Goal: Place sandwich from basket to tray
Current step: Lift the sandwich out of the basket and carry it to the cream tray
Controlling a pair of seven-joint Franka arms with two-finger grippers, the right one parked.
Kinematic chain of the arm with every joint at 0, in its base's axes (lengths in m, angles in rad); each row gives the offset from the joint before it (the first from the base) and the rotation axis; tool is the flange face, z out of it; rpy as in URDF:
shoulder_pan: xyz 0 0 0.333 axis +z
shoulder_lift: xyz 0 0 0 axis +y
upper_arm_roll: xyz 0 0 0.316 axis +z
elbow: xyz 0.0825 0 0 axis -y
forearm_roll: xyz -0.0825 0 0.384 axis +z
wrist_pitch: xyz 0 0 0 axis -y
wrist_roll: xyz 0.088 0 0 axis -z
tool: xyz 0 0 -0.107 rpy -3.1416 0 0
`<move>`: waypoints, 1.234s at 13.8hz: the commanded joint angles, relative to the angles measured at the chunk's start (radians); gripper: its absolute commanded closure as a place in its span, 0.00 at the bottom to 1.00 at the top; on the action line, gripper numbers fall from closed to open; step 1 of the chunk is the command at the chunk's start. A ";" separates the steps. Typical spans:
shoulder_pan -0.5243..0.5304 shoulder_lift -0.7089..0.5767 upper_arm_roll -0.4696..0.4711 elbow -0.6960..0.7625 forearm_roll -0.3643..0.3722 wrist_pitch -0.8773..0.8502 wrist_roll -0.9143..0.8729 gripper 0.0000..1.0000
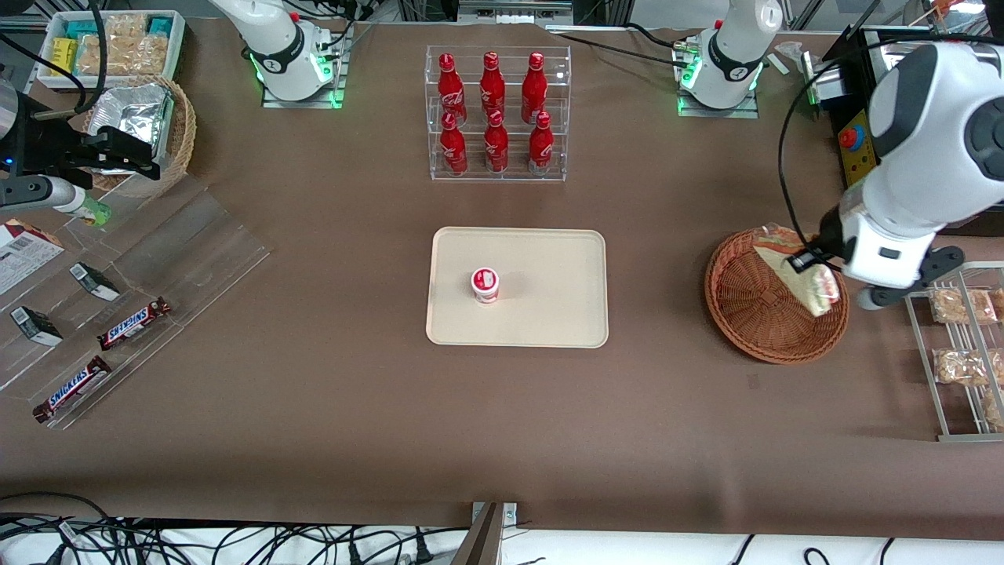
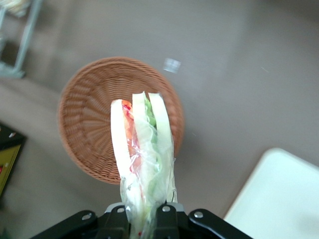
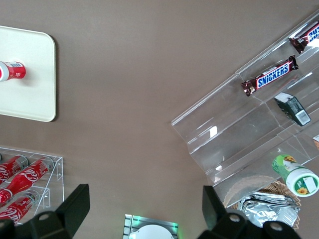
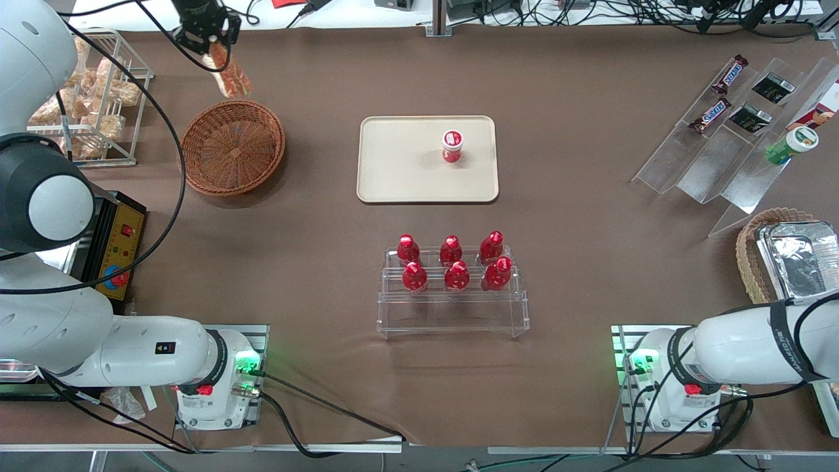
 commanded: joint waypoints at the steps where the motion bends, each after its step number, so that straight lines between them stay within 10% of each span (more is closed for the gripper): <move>1: -0.001 0.026 -0.118 0.048 -0.014 -0.020 0.171 1.00; 10: -0.071 0.183 -0.356 -0.047 0.001 0.255 0.147 1.00; 17: -0.188 0.416 -0.358 -0.063 0.286 0.431 -0.142 1.00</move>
